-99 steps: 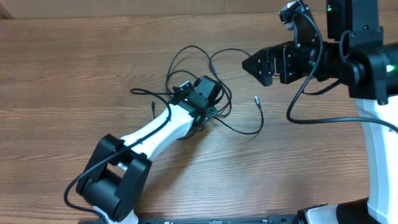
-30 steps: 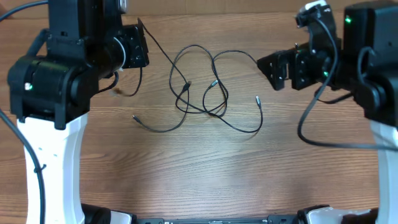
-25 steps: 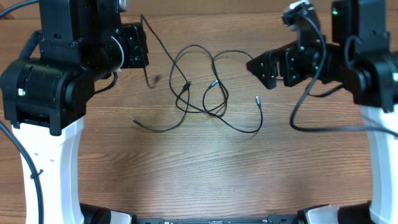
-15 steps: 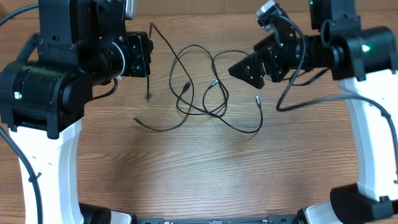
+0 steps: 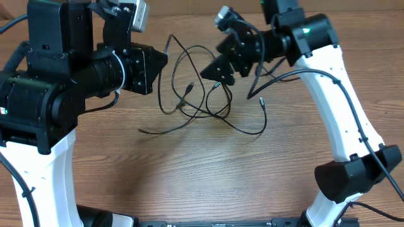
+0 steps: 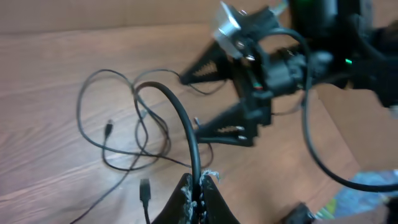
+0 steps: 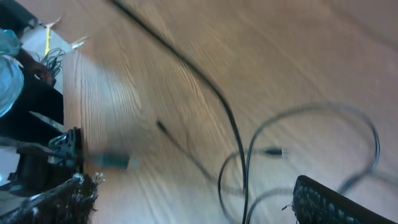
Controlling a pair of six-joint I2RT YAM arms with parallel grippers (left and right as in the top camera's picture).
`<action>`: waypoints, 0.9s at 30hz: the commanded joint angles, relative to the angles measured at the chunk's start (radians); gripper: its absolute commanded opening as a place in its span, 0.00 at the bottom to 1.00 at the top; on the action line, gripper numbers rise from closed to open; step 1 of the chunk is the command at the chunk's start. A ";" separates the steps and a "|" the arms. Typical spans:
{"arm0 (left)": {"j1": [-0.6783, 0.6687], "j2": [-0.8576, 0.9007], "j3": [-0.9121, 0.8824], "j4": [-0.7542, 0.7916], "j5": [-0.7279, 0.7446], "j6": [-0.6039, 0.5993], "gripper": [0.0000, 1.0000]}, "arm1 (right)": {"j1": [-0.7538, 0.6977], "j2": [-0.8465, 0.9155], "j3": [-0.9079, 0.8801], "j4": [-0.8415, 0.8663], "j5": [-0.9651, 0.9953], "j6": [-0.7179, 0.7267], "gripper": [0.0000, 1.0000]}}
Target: Untangle cables
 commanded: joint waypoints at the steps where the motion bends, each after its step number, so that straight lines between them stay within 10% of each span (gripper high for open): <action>1: -0.002 -0.001 0.035 -0.002 0.116 0.034 0.04 | 0.008 -0.014 0.013 0.058 -0.068 -0.019 0.99; 14: -0.003 -0.001 0.077 0.011 0.242 0.024 0.04 | 0.011 -0.009 0.013 0.157 -0.219 -0.046 0.97; 18: -0.012 -0.001 0.077 0.029 0.241 0.022 0.04 | 0.011 0.015 0.013 0.177 -0.308 -0.045 0.77; 20: -0.014 -0.001 0.077 0.032 0.241 0.021 0.04 | 0.011 0.030 0.013 0.178 -0.343 -0.045 0.45; 24: -0.013 -0.001 0.077 0.034 0.233 0.022 0.04 | 0.011 0.055 0.013 0.171 -0.378 -0.041 0.36; 27: -0.013 -0.001 0.077 0.037 0.223 0.022 0.04 | 0.010 0.058 0.013 0.169 -0.377 -0.041 0.04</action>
